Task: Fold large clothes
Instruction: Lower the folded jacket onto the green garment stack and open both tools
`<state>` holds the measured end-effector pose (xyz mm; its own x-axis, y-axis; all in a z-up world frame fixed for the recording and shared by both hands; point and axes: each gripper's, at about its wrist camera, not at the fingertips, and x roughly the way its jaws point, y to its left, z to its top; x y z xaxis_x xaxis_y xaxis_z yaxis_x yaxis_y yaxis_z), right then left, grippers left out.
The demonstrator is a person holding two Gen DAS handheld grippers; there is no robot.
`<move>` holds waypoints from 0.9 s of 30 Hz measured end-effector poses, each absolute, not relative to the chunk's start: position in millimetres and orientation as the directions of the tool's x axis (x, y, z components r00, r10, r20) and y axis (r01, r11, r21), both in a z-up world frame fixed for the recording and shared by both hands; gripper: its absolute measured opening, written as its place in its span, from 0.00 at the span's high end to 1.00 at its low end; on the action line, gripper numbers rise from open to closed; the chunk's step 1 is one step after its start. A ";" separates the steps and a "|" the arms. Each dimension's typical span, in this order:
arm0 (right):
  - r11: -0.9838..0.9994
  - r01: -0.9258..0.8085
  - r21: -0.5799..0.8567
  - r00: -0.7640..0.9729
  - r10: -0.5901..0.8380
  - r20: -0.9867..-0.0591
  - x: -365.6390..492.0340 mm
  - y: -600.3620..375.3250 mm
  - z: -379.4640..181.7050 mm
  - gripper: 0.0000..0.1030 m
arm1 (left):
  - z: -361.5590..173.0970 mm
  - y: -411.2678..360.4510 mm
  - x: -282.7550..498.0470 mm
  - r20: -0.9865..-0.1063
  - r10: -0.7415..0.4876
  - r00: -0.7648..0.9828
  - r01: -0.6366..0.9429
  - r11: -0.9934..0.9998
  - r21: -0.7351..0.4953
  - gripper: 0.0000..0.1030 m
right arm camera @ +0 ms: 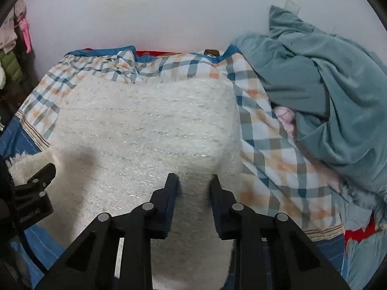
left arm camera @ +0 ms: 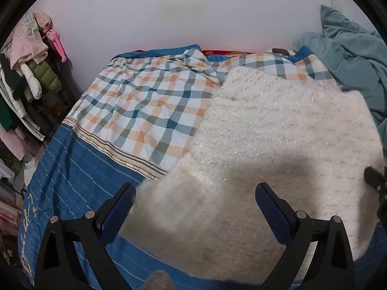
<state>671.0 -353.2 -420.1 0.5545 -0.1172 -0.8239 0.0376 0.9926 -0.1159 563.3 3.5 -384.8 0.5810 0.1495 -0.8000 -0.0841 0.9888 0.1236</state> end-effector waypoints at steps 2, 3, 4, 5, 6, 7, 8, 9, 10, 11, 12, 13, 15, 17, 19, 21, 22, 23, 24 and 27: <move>0.994 0.040 -0.104 0.524 -0.110 -0.845 667.6 -357.3 -419.7 0.51 | -383.1 4.0 562.6 -0.799 0.157 0.581 -0.091 0.988 0.127 0.02; 0.993 0.055 -0.107 0.506 -0.120 -0.854 668.7 -358.7 -421.6 0.04 | -381.7 3.8 561.8 -0.798 0.153 0.583 -0.088 0.988 0.125 0.02; 0.993 0.069 -0.101 0.508 -0.122 -0.853 667.9 -360.8 -422.4 0.00 | -379.3 3.5 561.1 -0.795 0.160 0.586 -0.091 0.987 0.131 0.02; 0.991 0.080 -0.112 0.520 -0.137 -0.843 666.6 -361.4 -423.7 0.00 | -377.9 3.0 560.3 -0.792 0.161 0.589 -0.092 0.987 0.133 0.02; 0.988 0.090 -0.128 0.525 -0.156 -0.837 665.3 -359.5 -422.0 0.00 | -374.9 2.3 559.2 -0.789 0.155 0.595 -0.086 0.988 0.129 0.02; 0.986 0.102 -0.133 0.528 -0.167 -0.832 663.5 -359.7 -421.7 0.00 | -373.6 1.5 558.3 -0.786 0.158 0.597 -0.086 0.987 0.133 0.02; 0.986 0.104 -0.128 0.532 -0.164 -0.831 661.4 -359.3 -420.9 0.00 | -371.2 0.4 557.0 -0.782 0.165 0.601 -0.086 0.986 0.142 0.02; 0.986 0.104 -0.127 0.533 -0.163 -0.830 658.8 -358.0 -418.2 0.00 | -369.0 -0.4 555.4 -0.780 0.164 0.604 -0.082 0.986 0.144 0.02; 0.986 0.105 -0.131 0.537 -0.167 -0.827 656.4 -356.2 -416.2 0.00 | -366.6 -1.1 553.5 -0.780 0.168 0.603 -0.083 0.986 0.148 0.02; 0.985 0.106 -0.138 0.541 -0.173 -0.823 654.9 -354.5 -414.4 0.00 | -364.3 -1.3 551.4 -0.779 0.174 0.602 -0.086 0.984 0.154 0.02; 0.986 0.103 -0.135 0.542 -0.169 -0.823 653.1 -352.0 -411.6 0.00 | -362.1 -1.0 549.1 -0.781 0.177 0.599 -0.087 0.984 0.156 0.02; 0.986 0.103 -0.129 0.537 -0.165 -0.827 651.2 -351.9 -409.9 0.00 | -357.9 -0.3 545.1 -0.783 0.177 0.596 -0.089 0.984 0.155 0.02; 0.987 0.117 -0.109 0.526 -0.154 -0.836 647.3 -351.2 -403.3 0.00 | -347.5 2.9 534.5 -0.778 0.164 0.606 -0.090 0.986 0.139 0.02; 0.985 0.134 -0.104 0.525 -0.160 -0.836 637.6 -353.0 -394.8 0.00 | -335.6 6.5 521.6 -0.768 0.167 0.619 -0.095 0.986 0.138 0.02; 0.985 0.146 -0.093 0.525 -0.157 -0.837 622.5 -353.3 -383.9 0.00 | -323.4 9.9 506.2 -0.765 0.156 0.625 -0.091 0.988 0.126 0.02; 0.983 0.163 -0.087 0.523 -0.160 -0.837 604.3 -353.6 -371.1 0.00 | -311.7 12.2 489.0 -0.764 0.152 0.627 -0.089 0.988 0.124 0.02; 0.983 0.168 -0.081 0.522 -0.158 -0.838 592.7 -353.0 -363.1 0.00 | -304.3 12.7 478.4 -0.769 0.144 0.622 -0.083 0.990 0.118 0.02; 0.981 0.177 -0.076 0.523 -0.160 -0.837 580.1 -352.9 -354.0 0.00 | -295.7 12.9 466.5 -0.773 0.138 0.619 -0.076 0.990 0.116 0.02; 0.981 0.181 -0.071 0.522 -0.157 -0.838 571.1 -352.5 -347.1 0.00 | -288.5 12.5 457.3 -0.775 0.132 0.618 -0.068 0.991 0.115 0.02; 0.975 0.218 -0.049 0.509 -0.156 -0.846 531.2 -352.8 -318.9 0.00 | -254.3 13.1 417.3 -0.779 0.087 0.621 -0.019 0.995 0.095 0.02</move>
<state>531.2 -352.8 -318.9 0.5090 -0.1563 -0.8464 0.2179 0.9748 -0.0490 417.3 13.1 -254.3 0.6208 0.0867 -0.7792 -0.0195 0.9953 0.0952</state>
